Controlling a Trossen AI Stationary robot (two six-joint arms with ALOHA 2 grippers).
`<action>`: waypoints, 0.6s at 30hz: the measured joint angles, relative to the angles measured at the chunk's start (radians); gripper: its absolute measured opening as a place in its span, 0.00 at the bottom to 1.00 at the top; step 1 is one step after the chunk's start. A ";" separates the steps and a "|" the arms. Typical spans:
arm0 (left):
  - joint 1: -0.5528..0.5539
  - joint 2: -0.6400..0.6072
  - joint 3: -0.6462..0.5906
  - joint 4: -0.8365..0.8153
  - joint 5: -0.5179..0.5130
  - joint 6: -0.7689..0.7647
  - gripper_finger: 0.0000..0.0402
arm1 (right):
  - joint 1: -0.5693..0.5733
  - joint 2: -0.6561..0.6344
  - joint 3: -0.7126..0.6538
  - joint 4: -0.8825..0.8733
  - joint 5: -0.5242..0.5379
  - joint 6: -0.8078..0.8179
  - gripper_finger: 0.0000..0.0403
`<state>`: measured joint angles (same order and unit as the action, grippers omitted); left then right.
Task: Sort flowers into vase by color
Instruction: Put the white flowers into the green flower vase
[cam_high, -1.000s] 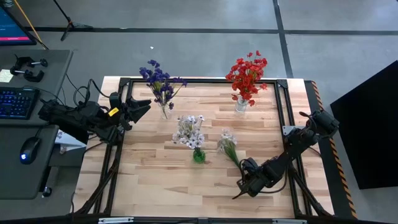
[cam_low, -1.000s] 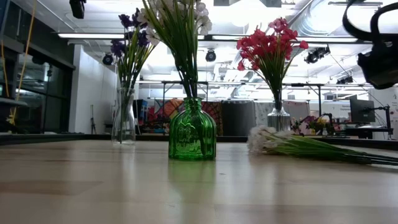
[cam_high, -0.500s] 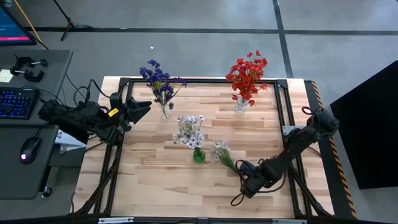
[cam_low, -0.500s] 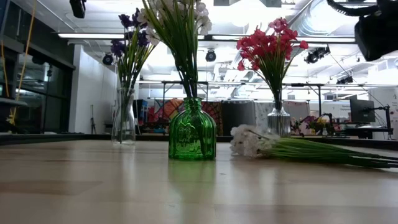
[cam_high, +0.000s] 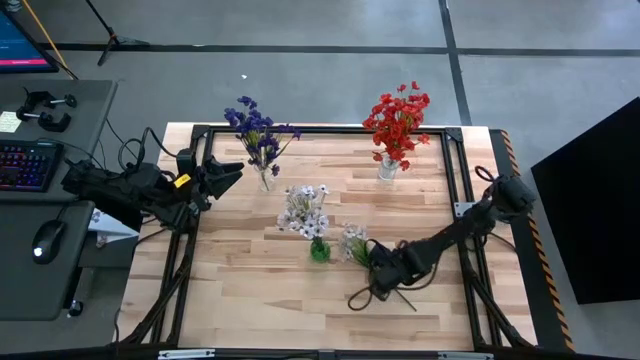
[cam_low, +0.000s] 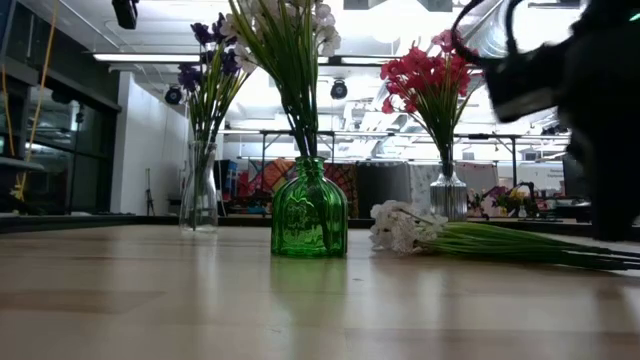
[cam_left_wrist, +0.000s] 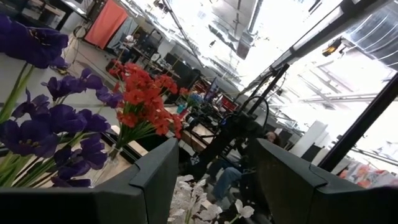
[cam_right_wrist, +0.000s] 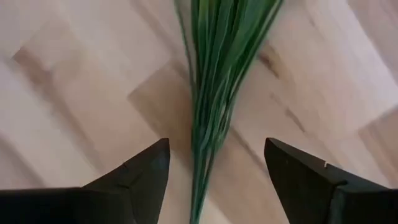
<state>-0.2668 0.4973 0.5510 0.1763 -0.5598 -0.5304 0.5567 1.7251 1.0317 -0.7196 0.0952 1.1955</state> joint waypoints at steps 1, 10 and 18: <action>0.000 0.000 0.000 0.000 0.000 0.000 0.49 | -0.011 0.007 0.000 0.004 0.001 -0.015 0.62; 0.000 0.000 0.000 0.000 0.000 0.000 0.49 | -0.035 0.101 0.005 0.045 -0.010 -0.025 0.60; 0.000 -0.001 0.000 0.011 -0.034 0.026 0.49 | -0.029 0.116 0.006 -0.007 -0.023 0.016 0.13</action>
<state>-0.2668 0.4959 0.5510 0.1873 -0.5936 -0.5044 0.5279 1.8410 1.0373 -0.7265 0.0723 1.2112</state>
